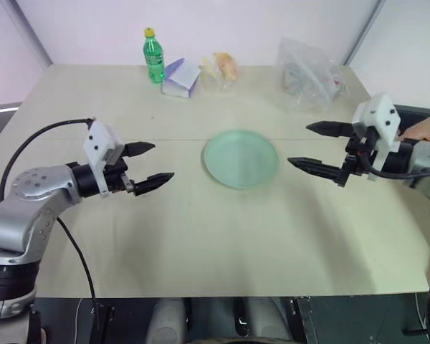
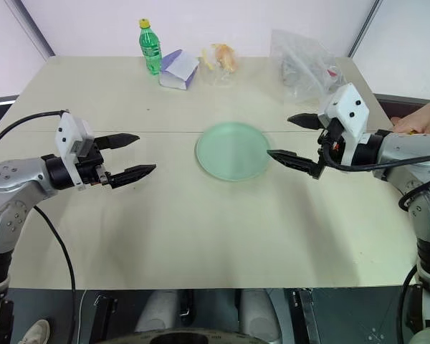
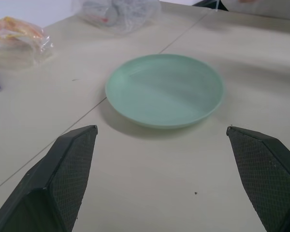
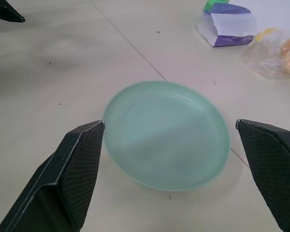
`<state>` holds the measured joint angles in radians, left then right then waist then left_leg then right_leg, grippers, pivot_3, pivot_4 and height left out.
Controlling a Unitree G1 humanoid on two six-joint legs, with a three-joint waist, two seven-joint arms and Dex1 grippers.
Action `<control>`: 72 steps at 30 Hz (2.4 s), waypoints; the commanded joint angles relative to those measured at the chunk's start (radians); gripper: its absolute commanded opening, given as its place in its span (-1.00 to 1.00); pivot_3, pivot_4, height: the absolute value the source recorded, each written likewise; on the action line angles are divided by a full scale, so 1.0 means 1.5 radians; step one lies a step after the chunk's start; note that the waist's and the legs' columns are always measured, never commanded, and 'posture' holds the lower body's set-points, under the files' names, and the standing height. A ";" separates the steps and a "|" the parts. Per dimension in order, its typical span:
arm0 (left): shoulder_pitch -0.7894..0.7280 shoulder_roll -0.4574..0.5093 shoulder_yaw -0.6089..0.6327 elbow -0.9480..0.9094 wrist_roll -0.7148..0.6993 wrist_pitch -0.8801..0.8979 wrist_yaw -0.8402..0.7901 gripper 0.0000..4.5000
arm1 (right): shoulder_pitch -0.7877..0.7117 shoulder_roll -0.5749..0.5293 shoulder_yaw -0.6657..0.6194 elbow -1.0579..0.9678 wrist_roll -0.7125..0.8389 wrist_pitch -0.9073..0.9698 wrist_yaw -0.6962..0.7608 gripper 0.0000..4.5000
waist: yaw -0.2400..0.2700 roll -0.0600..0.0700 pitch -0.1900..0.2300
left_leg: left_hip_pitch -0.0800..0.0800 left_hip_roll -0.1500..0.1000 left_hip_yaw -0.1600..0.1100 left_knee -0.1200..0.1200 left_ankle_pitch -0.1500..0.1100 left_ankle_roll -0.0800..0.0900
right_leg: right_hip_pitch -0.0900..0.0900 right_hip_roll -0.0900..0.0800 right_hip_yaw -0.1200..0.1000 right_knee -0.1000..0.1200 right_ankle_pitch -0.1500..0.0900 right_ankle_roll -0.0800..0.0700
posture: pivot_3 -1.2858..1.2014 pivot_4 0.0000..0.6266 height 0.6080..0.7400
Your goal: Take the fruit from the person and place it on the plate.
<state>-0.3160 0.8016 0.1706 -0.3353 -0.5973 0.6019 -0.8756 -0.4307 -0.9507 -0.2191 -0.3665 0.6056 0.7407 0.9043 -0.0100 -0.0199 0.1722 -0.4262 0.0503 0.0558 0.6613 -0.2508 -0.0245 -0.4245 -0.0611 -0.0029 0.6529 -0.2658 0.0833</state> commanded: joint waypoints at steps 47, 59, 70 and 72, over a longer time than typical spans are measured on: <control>-0.031 -0.019 -0.009 0.005 0.018 -0.027 0.007 1.00 | 0.000 -0.015 -0.037 -0.001 0.008 -0.006 -0.006 0.97 | 0.000 0.000 0.000 | 0.000 0.000 0.000 0.001 0.000 0.000 | 0.000 0.000 0.000 0.001 0.000 0.000 | 0.03 -0.52 0.87; -0.038 -0.023 -0.001 0.008 0.014 -0.031 0.004 1.00 | -0.038 0.001 -0.026 0.009 0.012 -0.006 -0.031 0.97 | 0.000 0.000 0.000 | 0.000 0.000 0.000 0.001 0.000 0.000 | 0.000 0.000 0.000 0.001 0.000 0.000 | 0.03 -0.52 0.87; -0.141 -0.117 0.028 0.044 -0.005 -0.038 0.113 1.00 | -0.162 0.131 0.011 0.024 0.009 0.012 -0.148 0.97 | 0.001 0.000 0.000 | -0.001 0.000 0.000 0.002 0.000 0.000 | 0.000 0.000 0.000 0.002 0.000 0.000 | 0.03 -0.52 0.87; -0.150 -0.119 0.024 0.048 -0.002 -0.043 0.114 1.00 | -0.158 0.136 0.015 0.017 0.011 0.013 -0.148 0.97 | 0.001 0.000 0.000 | -0.001 0.000 0.000 0.002 0.000 0.000 | 0.000 0.000 0.000 0.001 0.000 0.000 | 0.03 -0.52 0.87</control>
<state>-0.5259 0.6204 0.1851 -0.2555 -0.5931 0.5429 -0.7120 -0.6600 -0.7492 -0.1844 -0.3139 0.6128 0.7605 0.6887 -0.0091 -0.0200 0.1721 -0.4268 0.0502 0.0555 0.6640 -0.2507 -0.0245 -0.4241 -0.0611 -0.0028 0.6550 -0.2656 0.0838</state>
